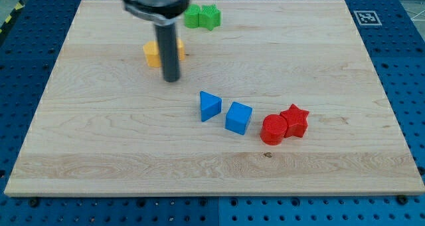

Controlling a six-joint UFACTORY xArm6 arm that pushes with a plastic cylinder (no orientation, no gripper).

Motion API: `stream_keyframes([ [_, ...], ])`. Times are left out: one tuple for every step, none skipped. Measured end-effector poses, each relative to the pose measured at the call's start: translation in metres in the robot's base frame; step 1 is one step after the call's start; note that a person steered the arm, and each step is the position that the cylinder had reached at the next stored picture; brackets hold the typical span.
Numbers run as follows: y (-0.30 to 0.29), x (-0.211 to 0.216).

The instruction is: Push the yellow hexagon right and down

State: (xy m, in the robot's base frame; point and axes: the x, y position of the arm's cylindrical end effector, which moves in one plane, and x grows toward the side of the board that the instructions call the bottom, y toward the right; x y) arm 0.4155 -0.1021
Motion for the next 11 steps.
stream_keyframes([
  [-0.055,-0.01],
  [-0.056,-0.055],
  [-0.035,-0.073],
  [-0.005,-0.072],
  [0.019,-0.05],
  [0.03,-0.023],
  [0.03,-0.019],
  [0.03,-0.018],
  [0.031,-0.015],
  [0.012,-0.016],
  [-0.013,-0.016],
])
